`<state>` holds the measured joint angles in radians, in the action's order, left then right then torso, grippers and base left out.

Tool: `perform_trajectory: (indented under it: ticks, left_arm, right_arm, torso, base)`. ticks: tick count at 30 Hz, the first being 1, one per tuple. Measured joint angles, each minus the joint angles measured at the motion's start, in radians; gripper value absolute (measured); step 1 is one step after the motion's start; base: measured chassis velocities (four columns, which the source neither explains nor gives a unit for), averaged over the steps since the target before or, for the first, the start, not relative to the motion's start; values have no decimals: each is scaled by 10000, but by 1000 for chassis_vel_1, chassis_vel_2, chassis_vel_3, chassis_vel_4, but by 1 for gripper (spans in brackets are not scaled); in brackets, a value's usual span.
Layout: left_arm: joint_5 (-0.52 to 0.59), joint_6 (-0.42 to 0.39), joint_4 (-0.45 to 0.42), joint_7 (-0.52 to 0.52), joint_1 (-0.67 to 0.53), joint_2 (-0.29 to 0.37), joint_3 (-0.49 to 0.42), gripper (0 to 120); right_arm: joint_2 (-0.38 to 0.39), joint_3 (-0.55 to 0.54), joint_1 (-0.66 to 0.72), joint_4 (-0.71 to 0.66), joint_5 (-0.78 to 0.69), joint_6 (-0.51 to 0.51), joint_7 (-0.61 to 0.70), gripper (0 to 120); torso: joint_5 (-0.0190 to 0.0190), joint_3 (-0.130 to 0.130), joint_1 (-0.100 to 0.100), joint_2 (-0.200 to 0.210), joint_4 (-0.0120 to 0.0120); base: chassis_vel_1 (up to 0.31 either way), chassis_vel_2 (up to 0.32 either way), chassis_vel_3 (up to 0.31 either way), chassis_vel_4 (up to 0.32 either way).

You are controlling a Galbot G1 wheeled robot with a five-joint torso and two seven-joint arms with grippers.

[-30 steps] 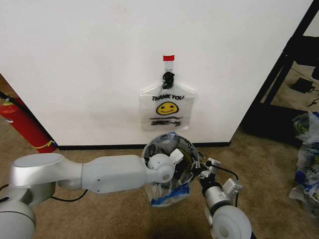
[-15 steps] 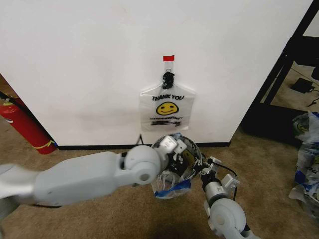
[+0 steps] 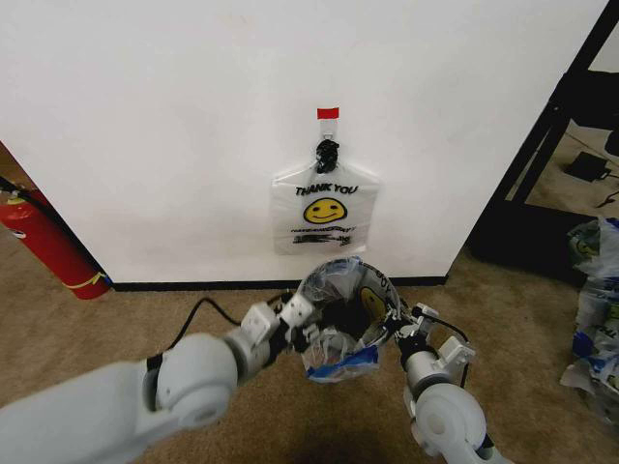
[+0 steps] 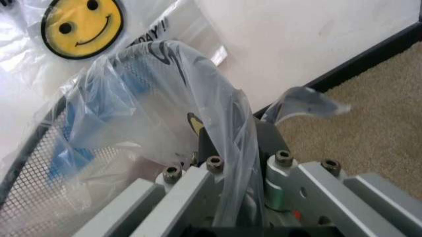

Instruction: Pick up the garbage bag from the wall and place it over the trash bin.

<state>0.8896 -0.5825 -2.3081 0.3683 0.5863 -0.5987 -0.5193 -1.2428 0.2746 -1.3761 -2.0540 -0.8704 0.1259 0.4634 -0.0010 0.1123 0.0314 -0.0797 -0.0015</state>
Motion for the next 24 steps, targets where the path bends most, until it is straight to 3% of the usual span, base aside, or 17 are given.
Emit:
perform_trajectory:
  ticks: [3,9,13,17,19,21,22,23,24]
  left_arm:
    - [-8,0,-7,-5,12,1,0,59]
    - [24,-2,-3,5,-24,-28,-29,88]
    - [44,-6,13,19,-43,-39,-44,98]
    - [73,-19,5,5,-46,-39,-32,100]
    - [132,-60,-357,-147,151,116,199,100]
    - [217,-54,-917,-254,658,221,410,100]
    - [278,-73,-1069,-303,907,261,435,100]
    - [284,-71,-1107,-294,974,272,479,100]
    - [294,-71,-1135,-279,1032,282,496,100]
  right_arm:
    - [-2,0,1,1,-3,4,3,1]
    - [-6,2,5,4,-4,11,8,1]
    - [-6,2,7,7,-4,13,8,1]
    - [-7,1,10,16,-8,14,8,1]
    - [-6,37,17,77,-51,22,24,1]
    - [-4,66,18,113,-80,31,47,1]
    - [11,77,11,116,-95,35,55,1]
    - [20,78,8,115,-102,37,55,1]
    - [25,85,8,114,-103,36,55,1]
  torso:
    - [2,1,0,0,-1]
    - [1,1,0,0,0]
    - [1,1,0,0,0]
    - [0,1,0,0,-1]
    - [-6,4,2,1,-5]
    - [15,0,0,-1,7]
    - [-12,2,1,0,9]
    - [-15,1,0,0,3]
    - [4,0,-1,-1,1]
  base:
    - [0,0,0,0]
    - [0,0,0,0]
    - [0,0,0,0]
    - [0,0,0,0]
    - [0,0,0,0]
    - [0,0,0,0]
    - [0,0,0,0]
    - [0,0,0,0]
    - [0,0,0,0]
